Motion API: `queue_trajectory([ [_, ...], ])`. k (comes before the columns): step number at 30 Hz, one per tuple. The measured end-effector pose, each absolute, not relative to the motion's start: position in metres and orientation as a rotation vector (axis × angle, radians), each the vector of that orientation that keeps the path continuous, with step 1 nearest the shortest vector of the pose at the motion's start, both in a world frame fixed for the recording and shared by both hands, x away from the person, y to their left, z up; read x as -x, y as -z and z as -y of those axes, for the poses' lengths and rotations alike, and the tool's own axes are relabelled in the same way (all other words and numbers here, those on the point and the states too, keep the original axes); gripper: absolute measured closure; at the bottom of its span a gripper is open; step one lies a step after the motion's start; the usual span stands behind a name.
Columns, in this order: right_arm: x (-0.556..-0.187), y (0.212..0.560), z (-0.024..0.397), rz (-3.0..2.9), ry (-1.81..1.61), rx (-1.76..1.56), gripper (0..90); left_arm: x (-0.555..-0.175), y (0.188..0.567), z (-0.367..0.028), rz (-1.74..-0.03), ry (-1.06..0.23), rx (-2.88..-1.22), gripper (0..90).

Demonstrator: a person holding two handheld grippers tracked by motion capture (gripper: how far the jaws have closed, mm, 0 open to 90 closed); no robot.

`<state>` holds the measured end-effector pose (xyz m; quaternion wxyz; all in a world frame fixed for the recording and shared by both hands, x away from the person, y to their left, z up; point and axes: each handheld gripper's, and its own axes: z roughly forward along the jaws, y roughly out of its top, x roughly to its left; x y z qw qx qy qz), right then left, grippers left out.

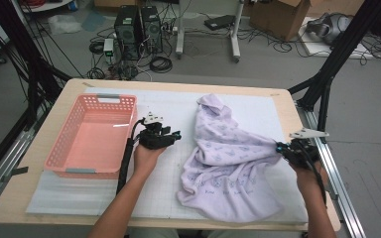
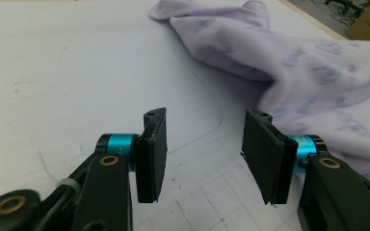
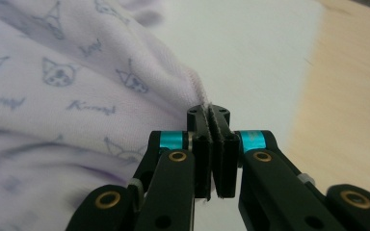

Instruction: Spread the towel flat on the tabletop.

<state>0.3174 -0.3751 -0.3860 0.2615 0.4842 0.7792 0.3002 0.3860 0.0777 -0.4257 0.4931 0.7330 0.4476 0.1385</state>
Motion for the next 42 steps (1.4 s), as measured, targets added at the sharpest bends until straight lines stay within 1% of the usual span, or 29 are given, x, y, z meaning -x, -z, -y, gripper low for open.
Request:
queue_trajectory([
  [2, -0.31, 0.391, 0.388, -2.108, -0.719, -1.358, 88.0, -0.388, 0.429, -0.075, -1.086, -0.324, -1.784, 51.6],
  [6, -0.308, 0.402, 0.391, -2.134, -0.605, -1.392, 86.4, -0.39, 0.434, -0.068, -1.066, -0.296, -1.799, 52.8],
  [7, -0.309, 0.401, 0.39, -2.122, -0.626, -1.401, 82.7, -0.391, 0.436, -0.065, -1.048, -0.288, -1.798, 53.6],
  [8, -0.309, 0.4, 0.39, -2.1, -0.697, -1.402, 77.1, -0.391, 0.437, -0.063, -1.04, -0.283, -1.796, 54.3],
  [10, -0.311, 0.397, 0.387, -2.069, -0.771, -1.403, 72.0, -0.395, 0.439, -0.058, -1.033, -0.243, -1.802, 55.4],
  [18, -0.319, 0.394, 0.37, -2.074, -0.86, -1.346, 69.3, -0.406, 0.443, -0.021, -0.958, -0.121, -1.887, 59.8],
  [23, -0.321, 0.4, 0.365, -2.095, -0.882, -1.333, 67.9, -0.415, 0.445, 0.012, -0.939, -0.147, -2.0, 55.4],
  [25, -0.32, 0.402, 0.364, -2.1, -0.888, -1.329, 67.9, -0.418, 0.445, 0.025, -0.93, -0.155, -2.038, 55.1],
  [26, -0.32, 0.403, 0.364, -2.097, -0.895, -1.326, 67.9, -0.42, 0.444, 0.032, -0.92, -0.175, -2.069, 55.2],
  [28, -0.319, 0.404, 0.364, -2.098, -0.902, -1.322, 67.8, -0.421, 0.443, 0.039, -0.924, -0.215, -2.075, 56.7],
  [33, -0.316, 0.407, 0.367, -2.088, -0.919, -1.33, 67.6, -0.418, 0.444, 0.058, -0.893, -0.205, -2.093, 54.9],
  [36, -0.314, 0.408, 0.37, -2.085, -0.92, -1.333, 67.1, -0.417, 0.446, 0.065, -0.865, -0.131, -2.063, 53.2],
  [37, -0.314, 0.408, 0.371, -2.081, -0.921, -1.335, 67.1, -0.415, 0.447, 0.068, -0.853, -0.13, -2.062, 51.8],
  [38, -0.313, 0.407, 0.372, -2.077, -0.922, -1.337, 67.0, -0.415, 0.448, 0.07, -0.848, -0.136, -2.064, 51.6],
  [40, -0.312, 0.407, 0.374, -2.072, -0.923, -1.338, 67.1, -0.412, 0.447, 0.075, -0.82, -0.193, -2.102, 51.3],
  [41, -0.312, 0.407, 0.374, -2.068, -0.924, -1.34, 67.1, -0.411, 0.446, 0.077, -0.807, -0.215, -2.119, 53.0],
  [42, -0.313, 0.407, 0.374, -2.069, -0.924, -1.342, 67.0, -0.41, 0.445, 0.078, -0.787, -0.252, -2.144, 57.4],
])
